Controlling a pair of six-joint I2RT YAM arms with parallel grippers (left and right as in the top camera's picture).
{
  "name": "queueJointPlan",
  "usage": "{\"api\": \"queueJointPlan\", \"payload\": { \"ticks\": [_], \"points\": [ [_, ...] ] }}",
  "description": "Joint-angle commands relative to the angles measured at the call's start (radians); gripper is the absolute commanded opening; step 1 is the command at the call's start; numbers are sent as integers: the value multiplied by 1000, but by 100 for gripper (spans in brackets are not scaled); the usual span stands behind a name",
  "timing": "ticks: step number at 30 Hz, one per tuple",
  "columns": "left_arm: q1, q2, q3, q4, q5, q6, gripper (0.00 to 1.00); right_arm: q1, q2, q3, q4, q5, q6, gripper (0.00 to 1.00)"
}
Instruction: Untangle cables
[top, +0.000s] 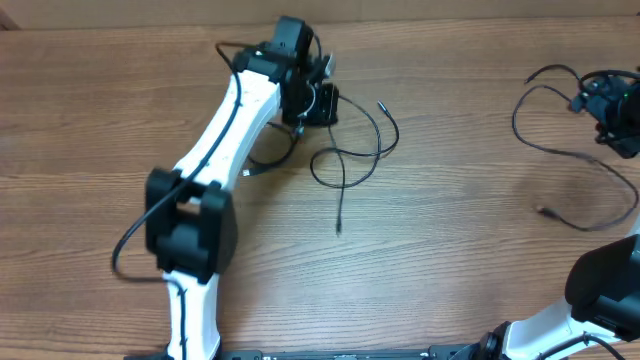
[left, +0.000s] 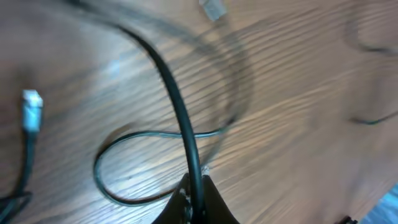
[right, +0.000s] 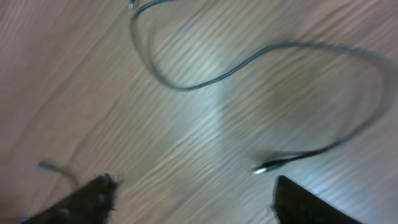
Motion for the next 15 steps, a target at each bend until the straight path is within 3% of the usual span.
{"api": "queueJointPlan", "payload": {
  "ticks": [1, 5, 10, 15],
  "points": [
    [-14, -181, 6, 50, -1, 71, 4, 15, -27, 21, -6, -197, -125, 86],
    [-18, -278, 6, 130, 46, 58, 4, 66, -27, 21, -5, -276, -186, 90],
    [-43, -284, 6, 124, 183, 62, 4, 126, -27, 21, 15, -272, -192, 90],
    [-61, -274, 6, 59, 134, 106, 6, 179, -26, 21, 23, -272, -192, 90]
  ]
}}
